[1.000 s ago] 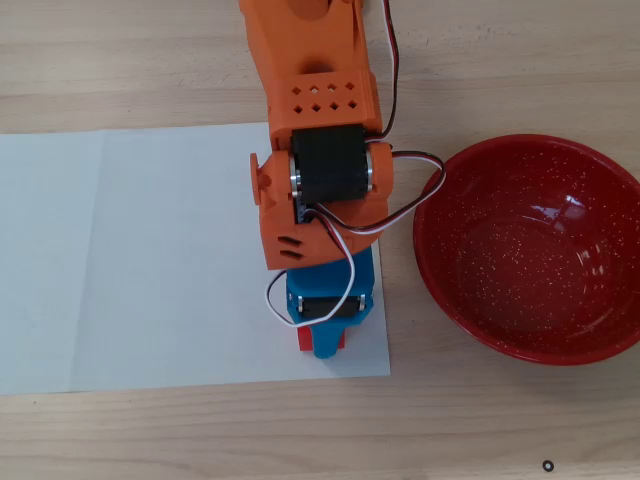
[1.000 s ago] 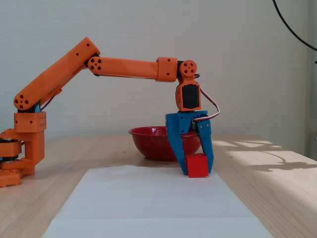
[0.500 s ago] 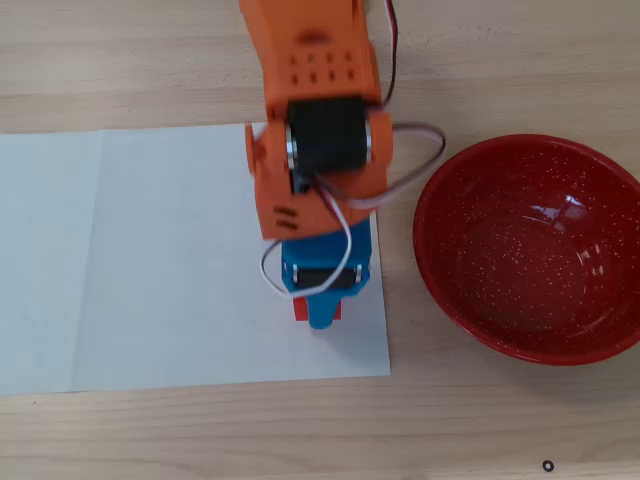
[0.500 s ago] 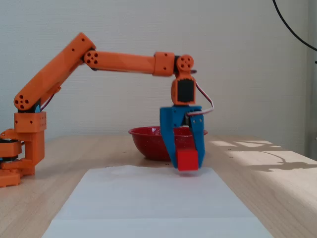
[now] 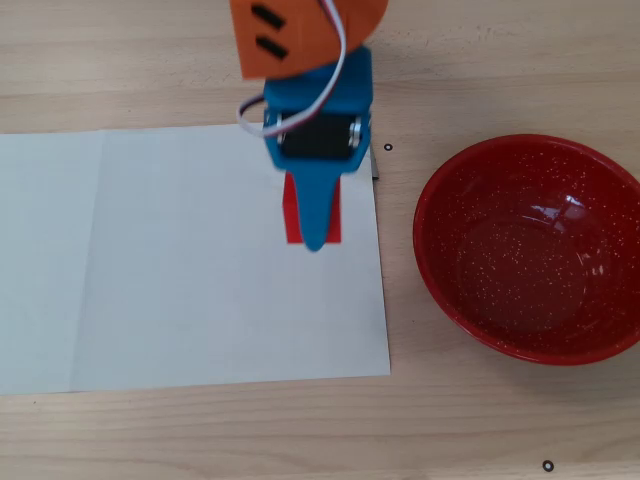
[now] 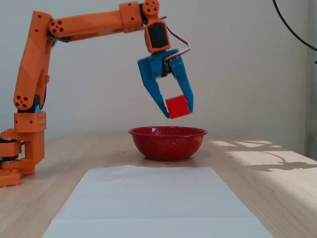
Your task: Grasp the red cube and put it in the red bowl
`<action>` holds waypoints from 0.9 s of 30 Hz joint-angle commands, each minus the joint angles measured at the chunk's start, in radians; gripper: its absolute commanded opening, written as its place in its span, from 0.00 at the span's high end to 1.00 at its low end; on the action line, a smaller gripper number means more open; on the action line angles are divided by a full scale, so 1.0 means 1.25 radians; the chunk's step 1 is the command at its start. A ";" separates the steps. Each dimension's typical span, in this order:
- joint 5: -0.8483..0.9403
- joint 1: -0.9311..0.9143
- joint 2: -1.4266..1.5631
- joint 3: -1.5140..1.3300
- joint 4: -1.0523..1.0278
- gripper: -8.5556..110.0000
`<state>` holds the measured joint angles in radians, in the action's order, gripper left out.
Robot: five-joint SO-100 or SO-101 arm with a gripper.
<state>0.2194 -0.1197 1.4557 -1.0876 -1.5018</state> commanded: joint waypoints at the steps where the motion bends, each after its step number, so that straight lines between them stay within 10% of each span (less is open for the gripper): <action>1: 0.020 -0.072 0.155 0.034 0.010 0.92; 27: 0.097 -0.445 0.081 -0.091 0.299 0.83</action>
<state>0.3267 -0.6581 1.5232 -1.2379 -1.1628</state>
